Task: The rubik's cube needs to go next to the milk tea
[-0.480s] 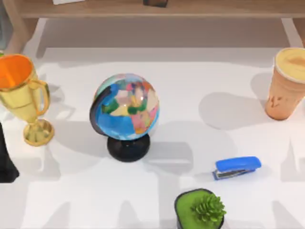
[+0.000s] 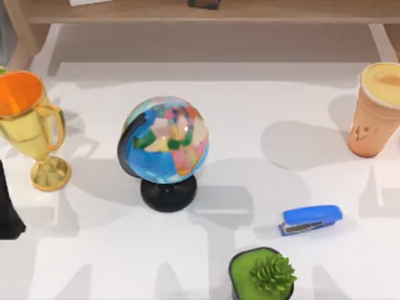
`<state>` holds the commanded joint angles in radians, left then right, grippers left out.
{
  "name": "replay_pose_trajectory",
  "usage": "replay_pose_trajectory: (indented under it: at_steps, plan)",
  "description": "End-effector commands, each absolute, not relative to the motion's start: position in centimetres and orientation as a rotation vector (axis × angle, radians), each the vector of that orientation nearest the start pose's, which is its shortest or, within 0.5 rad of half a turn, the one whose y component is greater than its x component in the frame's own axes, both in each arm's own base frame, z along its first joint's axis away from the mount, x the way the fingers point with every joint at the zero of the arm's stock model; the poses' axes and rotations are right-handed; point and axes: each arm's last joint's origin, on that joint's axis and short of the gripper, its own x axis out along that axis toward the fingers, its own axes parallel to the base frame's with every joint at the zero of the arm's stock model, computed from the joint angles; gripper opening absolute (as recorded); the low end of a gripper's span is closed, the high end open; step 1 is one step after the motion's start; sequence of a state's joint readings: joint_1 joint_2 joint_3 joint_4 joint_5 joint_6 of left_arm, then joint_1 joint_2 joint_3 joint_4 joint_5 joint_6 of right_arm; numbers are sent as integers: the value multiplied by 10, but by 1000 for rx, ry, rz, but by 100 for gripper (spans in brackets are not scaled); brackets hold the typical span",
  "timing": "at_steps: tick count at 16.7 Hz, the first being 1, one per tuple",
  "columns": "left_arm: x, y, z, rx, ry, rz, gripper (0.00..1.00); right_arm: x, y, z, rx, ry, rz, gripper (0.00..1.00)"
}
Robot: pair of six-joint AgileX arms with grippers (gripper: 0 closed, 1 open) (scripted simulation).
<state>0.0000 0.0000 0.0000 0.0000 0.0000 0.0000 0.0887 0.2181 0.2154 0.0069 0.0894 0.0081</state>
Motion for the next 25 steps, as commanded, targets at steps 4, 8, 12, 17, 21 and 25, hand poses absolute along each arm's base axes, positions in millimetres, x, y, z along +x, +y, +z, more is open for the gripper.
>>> replay_pose_trajectory:
  at_steps: [4,8,12,17,21,25]
  plan:
    - [106,-1,160,0,0,0,100,145,24,301,7,-9,-1,100]
    - [106,-1,160,0,0,0,100,220,69,380,6,-7,-2,100]
    - [106,-1,160,0,0,0,100,299,139,412,2,-2,-5,100]
    - [106,-1,160,0,0,0,100,365,234,403,-1,1,-8,100]
    - [106,-1,160,0,0,0,100,388,287,383,0,1,-10,100]
    - [106,-1,160,0,0,0,100,391,300,378,0,0,-10,100]
